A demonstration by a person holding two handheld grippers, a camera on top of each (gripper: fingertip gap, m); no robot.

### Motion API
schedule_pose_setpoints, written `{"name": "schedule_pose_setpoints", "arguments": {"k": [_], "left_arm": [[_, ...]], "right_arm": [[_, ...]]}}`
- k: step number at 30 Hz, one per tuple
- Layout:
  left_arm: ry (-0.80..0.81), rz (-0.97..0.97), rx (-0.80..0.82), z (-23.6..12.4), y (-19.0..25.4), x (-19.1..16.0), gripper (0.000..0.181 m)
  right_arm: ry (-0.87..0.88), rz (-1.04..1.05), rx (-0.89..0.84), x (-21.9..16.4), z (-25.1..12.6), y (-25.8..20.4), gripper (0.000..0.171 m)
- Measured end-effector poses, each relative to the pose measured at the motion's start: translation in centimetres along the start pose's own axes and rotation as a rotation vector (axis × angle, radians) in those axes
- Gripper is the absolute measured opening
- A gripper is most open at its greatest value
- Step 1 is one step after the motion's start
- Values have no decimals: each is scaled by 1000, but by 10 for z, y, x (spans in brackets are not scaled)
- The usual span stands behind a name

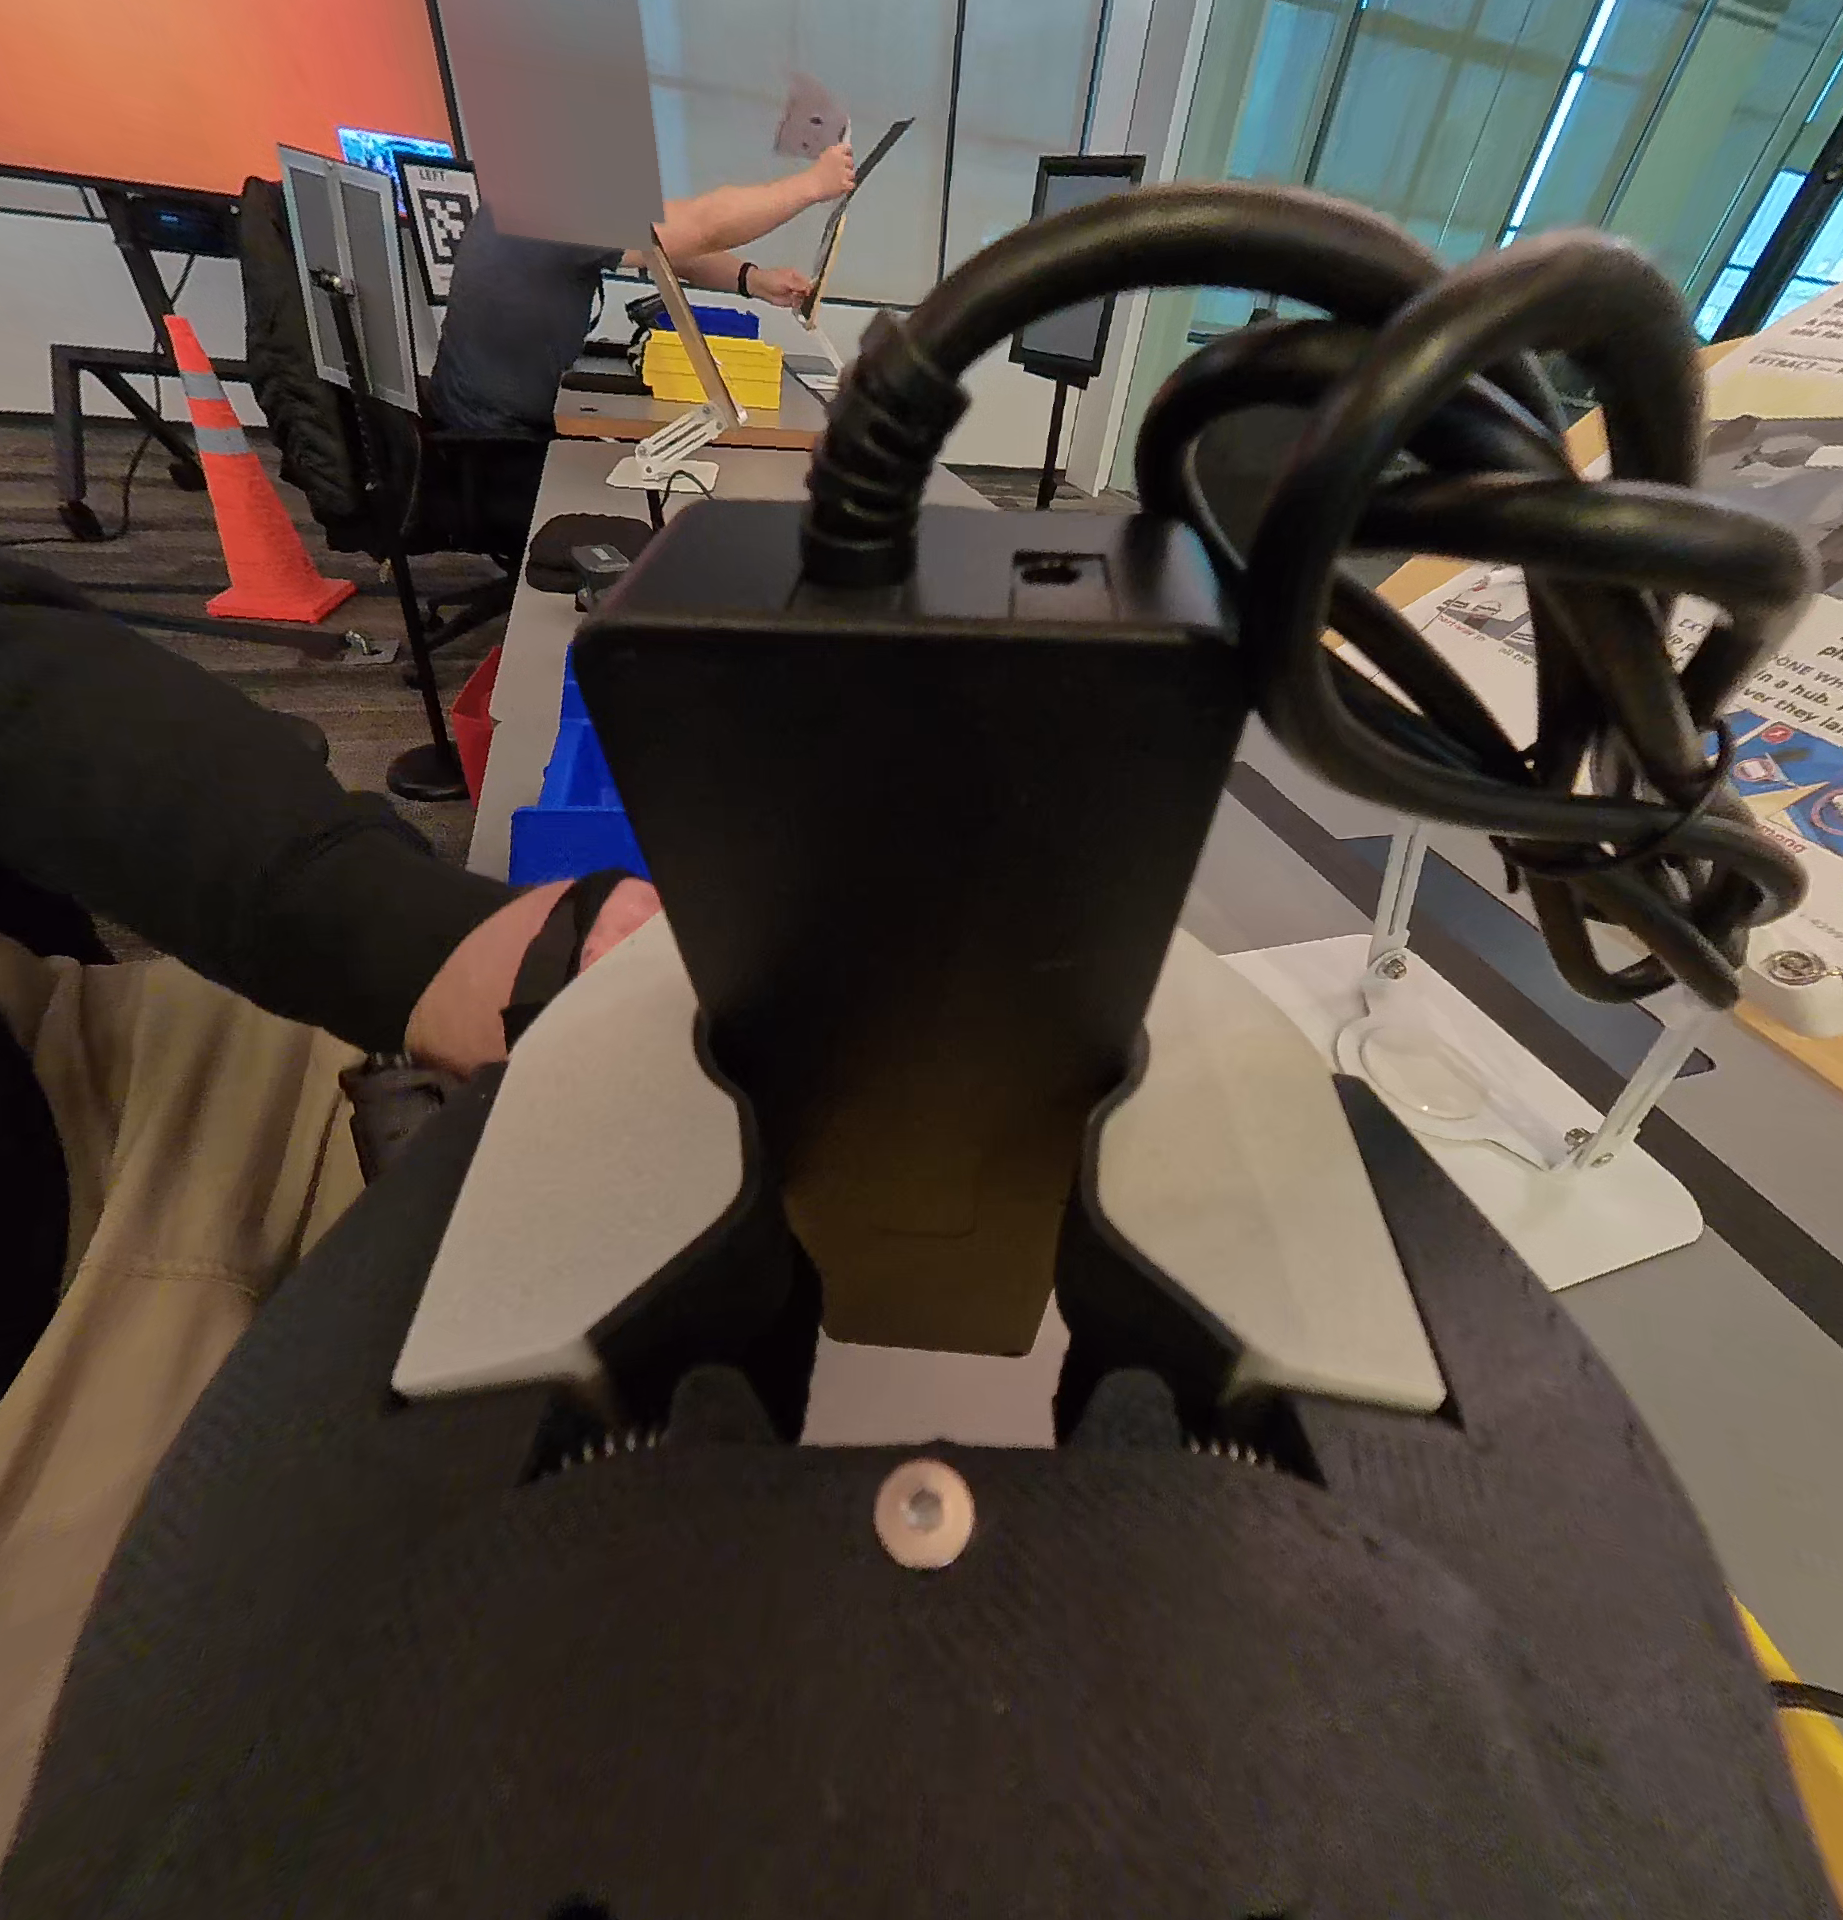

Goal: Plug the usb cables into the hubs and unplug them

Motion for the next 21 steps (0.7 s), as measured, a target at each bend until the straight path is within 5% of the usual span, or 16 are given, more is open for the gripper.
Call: {"name": "schedule_pose_setpoints", "arguments": {"k": [13,21], "left_arm": [[21,127,-57,-21,29,4,15],[266,-9,-456,-42,14,-6,19]], "right_arm": [[-1,-10,7,3,-1,-3,65],[8,5,16,4,-3,-1,65]]}}
Point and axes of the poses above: each gripper's, where its closed fingertips meet, z out along the fingers, x out of its top, y = z × x across the jaws, the point moved 5 cm from there along -z, back along the fingers, and after that the axes turned 15 degrees about -x, right-handed, at the moved point
